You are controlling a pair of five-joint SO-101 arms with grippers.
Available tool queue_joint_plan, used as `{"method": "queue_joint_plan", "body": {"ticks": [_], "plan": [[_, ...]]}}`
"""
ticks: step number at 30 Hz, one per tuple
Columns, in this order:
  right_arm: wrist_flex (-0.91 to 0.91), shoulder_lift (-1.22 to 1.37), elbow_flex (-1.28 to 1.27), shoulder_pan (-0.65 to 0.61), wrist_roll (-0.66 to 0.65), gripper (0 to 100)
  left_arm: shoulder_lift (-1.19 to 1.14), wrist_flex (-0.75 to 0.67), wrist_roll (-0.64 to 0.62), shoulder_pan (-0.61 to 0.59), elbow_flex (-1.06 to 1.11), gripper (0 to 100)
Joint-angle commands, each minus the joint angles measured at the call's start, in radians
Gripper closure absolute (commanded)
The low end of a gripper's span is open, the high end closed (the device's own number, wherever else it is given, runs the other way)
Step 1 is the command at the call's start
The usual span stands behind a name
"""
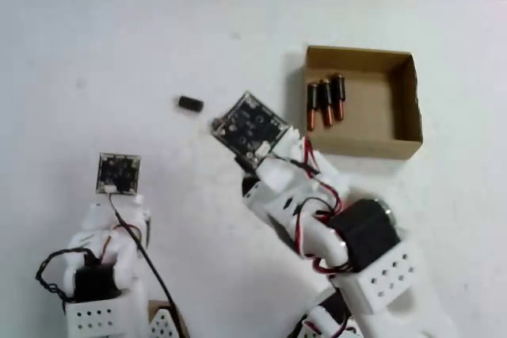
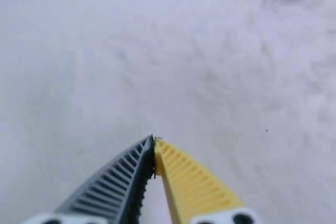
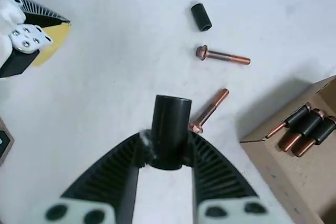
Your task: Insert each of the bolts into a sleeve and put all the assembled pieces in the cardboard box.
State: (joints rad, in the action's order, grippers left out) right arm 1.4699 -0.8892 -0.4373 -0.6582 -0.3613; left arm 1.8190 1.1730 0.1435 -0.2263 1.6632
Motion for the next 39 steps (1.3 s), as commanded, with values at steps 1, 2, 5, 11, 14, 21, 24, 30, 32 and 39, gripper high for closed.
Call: {"method": "queue_joint_plan", "body": {"ticks": [1,2,5,11,14,21,24,30,32,39], "plan": [[-0.076,-0.059,-0.112,0.012,-0.014,97.8,0.008,-0.028,0.008,0.015,-0.005,98],[-0.094,-0.071,-0.152,0.012,-0.014,97.8,0.008,-0.028,0.008,0.015,-0.005,98],[-0.156,-0.101,-0.262,0.012,-0.014,97.8,0.008,-0.028,0.008,0.015,-0.005,98],[-0.292,-0.119,-0.466,0.012,-0.015,97.8,0.008,-0.026,0.008,0.013,-0.005,98],[-0.381,-0.116,-0.557,0.012,-0.015,97.8,0.008,-0.026,0.008,0.012,-0.005,98],[-0.545,-0.114,-0.727,0.012,-0.02,97.8,0.008,-0.026,0.009,0.01,-0.005,98],[-0.601,-0.114,-0.793,0.012,-0.091,97.8,0.008,-0.026,0.009,0.01,-0.005,98],[-0.625,-0.114,-0.844,0.012,-0.103,97.8,0.008,-0.026,0.009,0.01,-0.005,98],[-0.622,-0.113,-0.847,0.012,-0.103,97.8,0.008,-0.026,0.009,0.01,-0.005,98],[-0.674,-0.111,-0.878,0.01,-0.106,97.8,0.008,-0.026,0.009,0.01,-0.005,98]]}}
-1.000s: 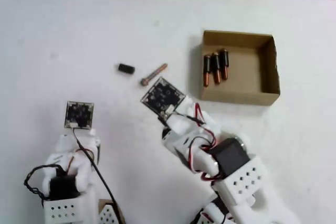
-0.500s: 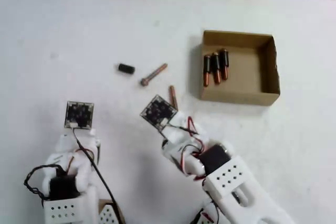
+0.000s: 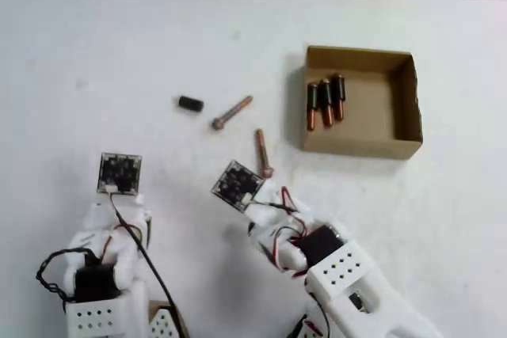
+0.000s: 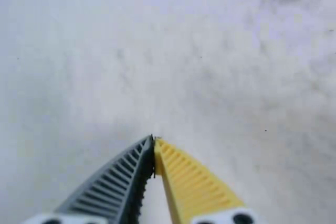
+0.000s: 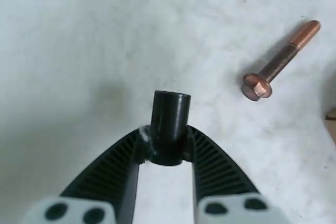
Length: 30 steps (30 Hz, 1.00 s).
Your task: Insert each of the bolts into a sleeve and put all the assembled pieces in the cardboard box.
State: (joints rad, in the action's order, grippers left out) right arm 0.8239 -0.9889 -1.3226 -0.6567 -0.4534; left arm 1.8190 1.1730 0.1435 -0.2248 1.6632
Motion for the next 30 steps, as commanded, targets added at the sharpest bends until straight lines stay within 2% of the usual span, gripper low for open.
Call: {"method": "queue_joint_plan", "body": {"ticks": [1,13,30], "plan": [[-0.028,-0.012,0.009,0.008,-0.014,97.8,0.008,-0.026,0.009,0.008,-0.005,98],[-0.031,-0.012,0.031,0.01,-0.009,97.8,0.008,-0.026,0.009,0.008,-0.005,98],[-0.093,-0.013,-0.078,0.01,-0.014,97.8,0.008,-0.026,0.009,0.01,-0.003,98]]}}
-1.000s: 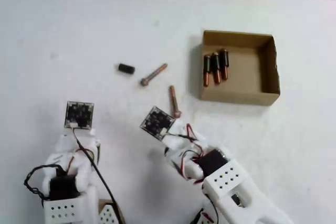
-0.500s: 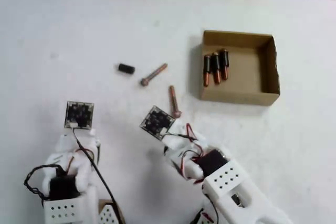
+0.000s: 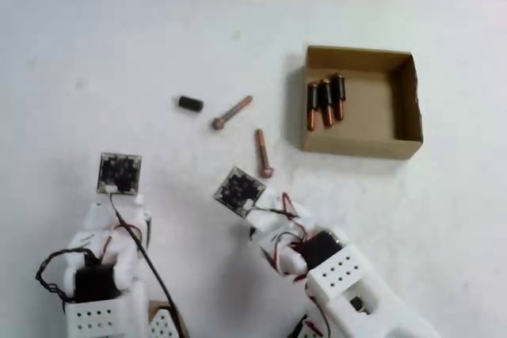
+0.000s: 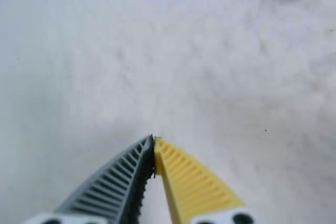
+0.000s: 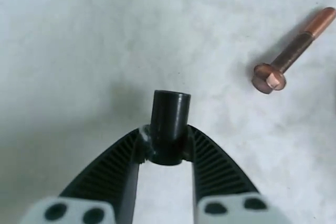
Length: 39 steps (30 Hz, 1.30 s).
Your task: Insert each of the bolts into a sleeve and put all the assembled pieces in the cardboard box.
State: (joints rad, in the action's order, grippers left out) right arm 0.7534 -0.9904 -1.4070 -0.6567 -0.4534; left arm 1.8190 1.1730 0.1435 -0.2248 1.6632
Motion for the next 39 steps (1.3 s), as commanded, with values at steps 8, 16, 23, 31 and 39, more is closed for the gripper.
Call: {"method": "queue_joint_plan", "body": {"ticks": [8,16,23,31,39], "plan": [[-0.022,-0.012,-0.011,0.019,-0.014,97.8,0.008,-0.037,0.009,0.013,0.015,98],[-0.022,-0.012,-0.037,0.033,-0.014,97.7,0.008,-0.046,0.009,0.013,0.021,98],[-0.016,-0.012,-0.049,0.031,-0.02,97.7,0.008,-0.046,0.009,0.013,0.021,98],[-0.022,-0.012,-0.069,0.033,-0.084,96.1,0.008,-0.046,0.009,0.013,0.023,98],[-0.021,-0.012,-0.071,0.035,-0.084,89.9,0.008,-0.046,0.009,0.013,0.023,98]]}}
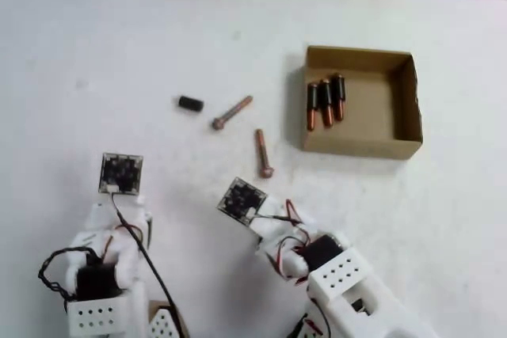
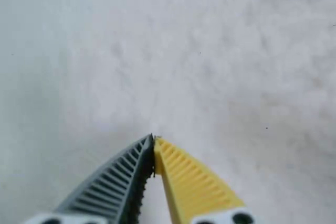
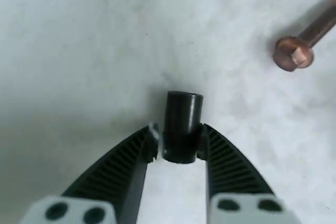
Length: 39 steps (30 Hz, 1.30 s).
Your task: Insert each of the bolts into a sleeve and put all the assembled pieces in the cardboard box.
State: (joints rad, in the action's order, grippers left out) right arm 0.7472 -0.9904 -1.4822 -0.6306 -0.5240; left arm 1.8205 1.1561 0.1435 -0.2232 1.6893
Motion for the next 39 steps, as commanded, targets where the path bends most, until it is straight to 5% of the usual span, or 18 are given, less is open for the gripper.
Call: {"method": "queue_joint_plan", "body": {"ticks": [1,15,39], "plan": [[-0.015,-0.013,0.005,0.008,-0.014,90.4,0.007,-0.029,0.009,0.012,-0.003,98],[-0.007,-0.019,0.021,0.01,-0.014,82.4,0.007,-0.029,0.009,0.012,-0.003,98],[0.443,0.038,0.526,0.005,0.143,82.6,0.007,-0.029,0.009,0.012,-0.002,98]]}}
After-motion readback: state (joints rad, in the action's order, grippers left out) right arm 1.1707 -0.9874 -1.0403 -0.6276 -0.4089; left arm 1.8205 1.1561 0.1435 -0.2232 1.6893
